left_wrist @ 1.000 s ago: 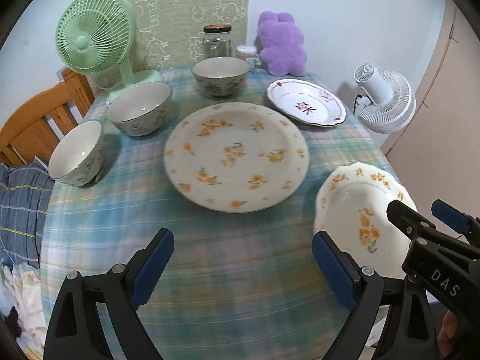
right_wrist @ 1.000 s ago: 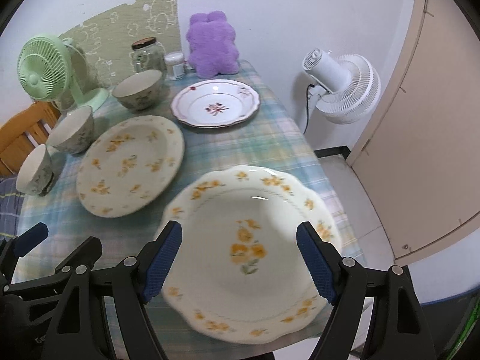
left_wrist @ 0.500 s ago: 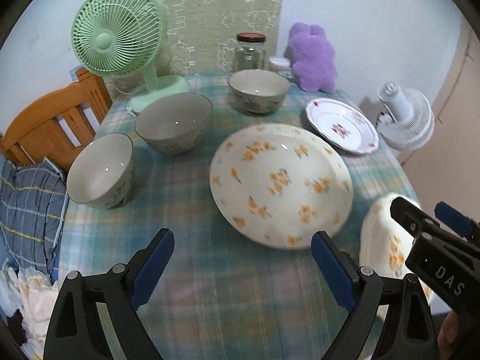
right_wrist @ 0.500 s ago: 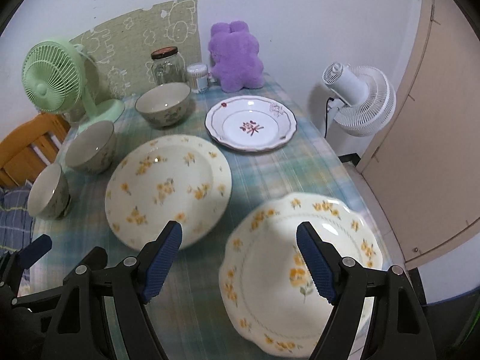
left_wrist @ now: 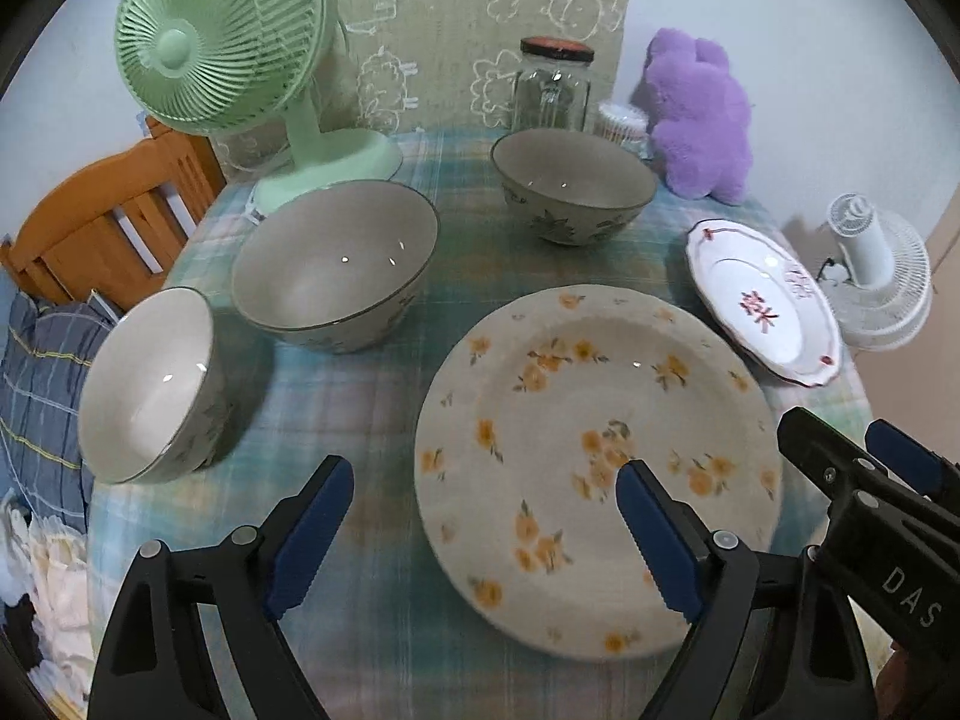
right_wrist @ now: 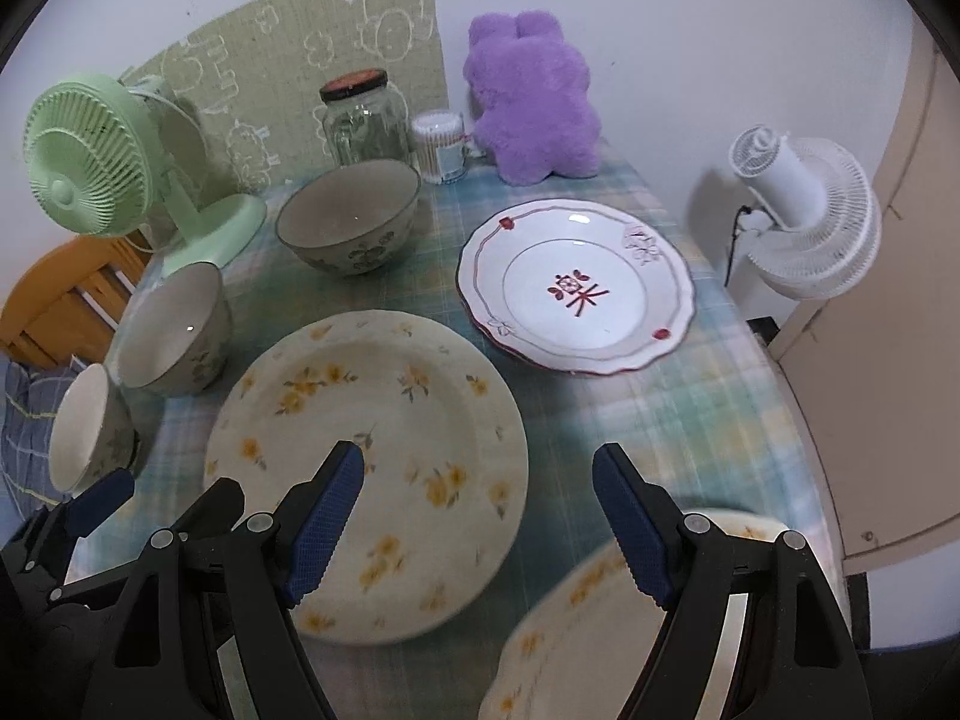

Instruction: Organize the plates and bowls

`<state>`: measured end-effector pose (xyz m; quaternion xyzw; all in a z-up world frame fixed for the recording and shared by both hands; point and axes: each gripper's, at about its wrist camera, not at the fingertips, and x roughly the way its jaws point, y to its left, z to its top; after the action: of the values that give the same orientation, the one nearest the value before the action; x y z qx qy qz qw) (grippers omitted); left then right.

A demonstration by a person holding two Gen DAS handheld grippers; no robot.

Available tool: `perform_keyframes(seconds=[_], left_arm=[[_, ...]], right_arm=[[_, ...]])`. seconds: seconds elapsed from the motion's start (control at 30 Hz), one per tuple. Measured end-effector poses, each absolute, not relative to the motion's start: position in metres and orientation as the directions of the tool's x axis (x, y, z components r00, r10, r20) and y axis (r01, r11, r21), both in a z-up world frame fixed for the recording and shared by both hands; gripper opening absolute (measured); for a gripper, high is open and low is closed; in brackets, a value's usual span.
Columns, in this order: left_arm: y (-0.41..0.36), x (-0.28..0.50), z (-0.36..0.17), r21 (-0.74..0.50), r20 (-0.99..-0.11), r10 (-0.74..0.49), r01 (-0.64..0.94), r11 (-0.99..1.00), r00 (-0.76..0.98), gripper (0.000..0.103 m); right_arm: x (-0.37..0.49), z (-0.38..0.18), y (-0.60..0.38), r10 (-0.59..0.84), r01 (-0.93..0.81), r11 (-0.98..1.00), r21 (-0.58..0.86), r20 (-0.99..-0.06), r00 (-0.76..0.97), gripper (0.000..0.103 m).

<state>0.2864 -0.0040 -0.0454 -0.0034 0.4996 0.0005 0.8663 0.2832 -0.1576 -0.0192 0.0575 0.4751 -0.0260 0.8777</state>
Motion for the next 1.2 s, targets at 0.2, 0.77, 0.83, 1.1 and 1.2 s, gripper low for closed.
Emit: perform_keyframes(seconds=[0.2, 0.77, 0.83, 1.1, 1.2], left_arm=[[-0.006, 0.307, -0.07, -0.008, -0.882, 0.006, -0.027, 1.0, 0.471, 0.086], [-0.014, 0.323, -0.102, 0.017, -0.912, 0.016, -0.002, 1.0, 0.409, 0.079], [-0.014, 0.321, -0.103, 0.014, -0.912, 0.011, 0.005, 1.0, 0.41, 0.079], [-0.007, 0.315, -0.1, 0.014, -0.922, 0.008, 0.012, 1.0, 0.387, 0.073], [-0.002, 0.307, -0.1, 0.019, -0.926, 0.015, 0.007, 1.0, 0.376, 0.073]], right_arm=[[0.313, -0.043, -0.16, 0.004, 0.083, 0.995, 0.054, -0.858, 0.514, 0.081], [0.349, -0.094, -0.153, 0.05, 0.053, 0.996, 0.079, -0.91, 0.411, 0.07], [0.35, -0.094, -0.15, 0.039, 0.056, 0.996, 0.068, -0.912, 0.408, 0.069], [0.347, -0.094, -0.147, 0.03, 0.06, 0.997, 0.058, -0.922, 0.387, 0.069], [0.34, -0.095, -0.143, 0.036, 0.06, 0.996, 0.062, -0.927, 0.374, 0.069]])
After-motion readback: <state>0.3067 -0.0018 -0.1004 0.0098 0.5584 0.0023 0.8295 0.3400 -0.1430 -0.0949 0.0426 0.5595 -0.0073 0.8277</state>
